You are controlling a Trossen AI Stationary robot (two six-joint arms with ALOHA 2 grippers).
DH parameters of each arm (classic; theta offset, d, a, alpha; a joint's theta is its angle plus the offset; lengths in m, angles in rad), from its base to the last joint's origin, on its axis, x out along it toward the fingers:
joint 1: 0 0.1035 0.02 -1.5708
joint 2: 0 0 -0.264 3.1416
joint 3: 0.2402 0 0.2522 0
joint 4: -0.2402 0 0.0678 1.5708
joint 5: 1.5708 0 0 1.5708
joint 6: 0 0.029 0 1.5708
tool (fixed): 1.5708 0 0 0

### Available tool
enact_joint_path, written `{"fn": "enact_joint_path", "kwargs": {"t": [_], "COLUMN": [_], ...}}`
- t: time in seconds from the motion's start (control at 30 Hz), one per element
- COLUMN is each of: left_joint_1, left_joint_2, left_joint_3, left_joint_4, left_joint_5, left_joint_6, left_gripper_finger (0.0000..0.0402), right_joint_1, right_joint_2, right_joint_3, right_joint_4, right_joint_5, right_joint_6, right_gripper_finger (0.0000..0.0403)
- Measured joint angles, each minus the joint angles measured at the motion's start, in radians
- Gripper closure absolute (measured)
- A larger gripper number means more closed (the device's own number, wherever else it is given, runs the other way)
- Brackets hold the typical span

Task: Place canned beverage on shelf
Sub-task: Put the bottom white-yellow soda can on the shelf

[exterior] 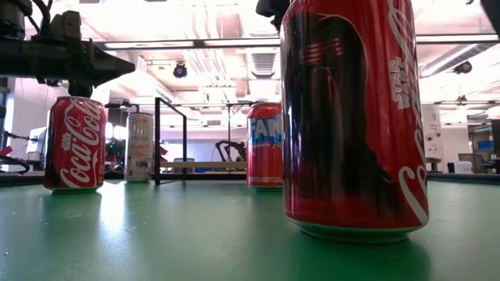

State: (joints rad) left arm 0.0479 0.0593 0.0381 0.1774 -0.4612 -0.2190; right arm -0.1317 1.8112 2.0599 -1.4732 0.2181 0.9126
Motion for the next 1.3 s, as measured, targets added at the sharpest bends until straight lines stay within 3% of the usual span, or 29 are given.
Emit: {"fn": "enact_joint_path", "kwargs": {"t": [0.4,0.53,1.07,1.3], "left_joint_1": [0.0,0.0,0.0,0.0], "left_joint_2": [0.0,0.0,0.0,0.0], "left_joint_3": [0.0,0.0,0.0,0.0], "left_joint_4": [0.0,0.0,-0.001,-0.001], "left_joint_5": [0.0,0.0,0.0,0.0], "left_joint_6": [0.0,0.0,0.0,0.0], "left_gripper_finger": [0.0402,0.0402,0.0402,0.0402], "right_joint_1": [-0.13,-0.161,-0.214,-0.213], "right_joint_2": [0.27,0.288,0.284,0.284], "right_joint_3": [0.299,0.281,0.296,0.296], "right_joint_4": [0.004,0.081,0.121,0.116], "right_joint_5": [-0.061,-0.077,-0.149,-0.148], "right_joint_6": [-0.225,-0.316,-0.663,-0.697], "right_gripper_finger": [0.0143,0.0143,0.0143,0.0143]}}
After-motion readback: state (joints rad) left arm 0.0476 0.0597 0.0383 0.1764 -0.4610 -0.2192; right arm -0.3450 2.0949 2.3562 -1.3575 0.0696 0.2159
